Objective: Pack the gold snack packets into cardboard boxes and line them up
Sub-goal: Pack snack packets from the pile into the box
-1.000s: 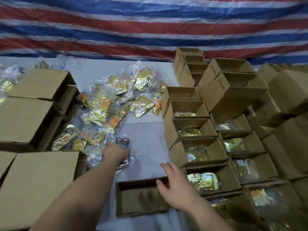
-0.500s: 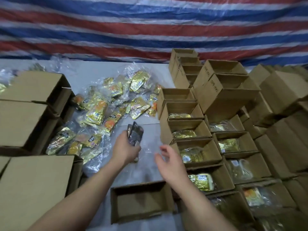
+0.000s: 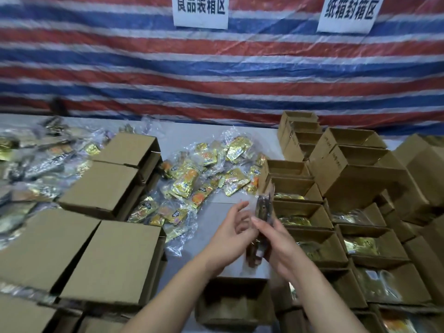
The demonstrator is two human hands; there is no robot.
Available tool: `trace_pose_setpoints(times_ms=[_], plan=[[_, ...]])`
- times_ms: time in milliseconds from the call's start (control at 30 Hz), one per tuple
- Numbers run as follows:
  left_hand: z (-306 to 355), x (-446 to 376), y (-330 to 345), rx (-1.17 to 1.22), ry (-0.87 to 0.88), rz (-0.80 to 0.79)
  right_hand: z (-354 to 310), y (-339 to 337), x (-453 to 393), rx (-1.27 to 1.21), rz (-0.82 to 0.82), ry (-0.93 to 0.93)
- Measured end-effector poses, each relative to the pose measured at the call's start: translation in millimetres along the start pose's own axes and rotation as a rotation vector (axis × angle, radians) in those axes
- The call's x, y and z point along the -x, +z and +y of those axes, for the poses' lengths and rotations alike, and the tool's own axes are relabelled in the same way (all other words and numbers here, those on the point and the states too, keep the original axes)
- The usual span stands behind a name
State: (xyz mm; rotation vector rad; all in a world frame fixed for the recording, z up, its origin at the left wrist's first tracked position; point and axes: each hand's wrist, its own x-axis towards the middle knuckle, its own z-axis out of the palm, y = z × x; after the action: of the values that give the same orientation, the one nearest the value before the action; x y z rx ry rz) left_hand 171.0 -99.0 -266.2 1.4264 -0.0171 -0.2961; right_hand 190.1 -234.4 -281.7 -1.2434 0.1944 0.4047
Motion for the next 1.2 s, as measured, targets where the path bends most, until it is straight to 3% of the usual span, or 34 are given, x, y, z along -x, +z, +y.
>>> trace_pose_setpoints(times_ms=[100,200,233,333,467,600,733,933,1200], plan=[[-7,11,-15,-0.126,0.032,0.042,5,-8,9,0.190,0.043,-0.053],[-34,24,-44,-0.399,0.014,0.299,19,-19,15,0.454,0.096,-0.060],[-50,28,-55,-0.520,-0.039,0.323,24,-24,16,0.497,0.039,-0.047],[-105,39,-74,-0.785,-0.272,0.178,42,-25,17,0.729,-0.230,0.035],[-152,46,-83,-0.600,-0.347,0.183,74,-16,3,1.218,-0.487,0.053],[-165,46,-84,-0.578,-0.288,0.220,88,-8,-14,1.342,-0.619,0.180],[-164,47,-81,-0.602,-0.245,0.209,116,-4,-27,1.657,-0.688,0.257],[-176,54,-81,-0.710,-0.184,0.188,167,-18,-28,1.641,-0.655,0.433],[-176,59,-82,-0.740,-0.177,0.213,145,-23,-20,1.540,-0.449,0.277]])
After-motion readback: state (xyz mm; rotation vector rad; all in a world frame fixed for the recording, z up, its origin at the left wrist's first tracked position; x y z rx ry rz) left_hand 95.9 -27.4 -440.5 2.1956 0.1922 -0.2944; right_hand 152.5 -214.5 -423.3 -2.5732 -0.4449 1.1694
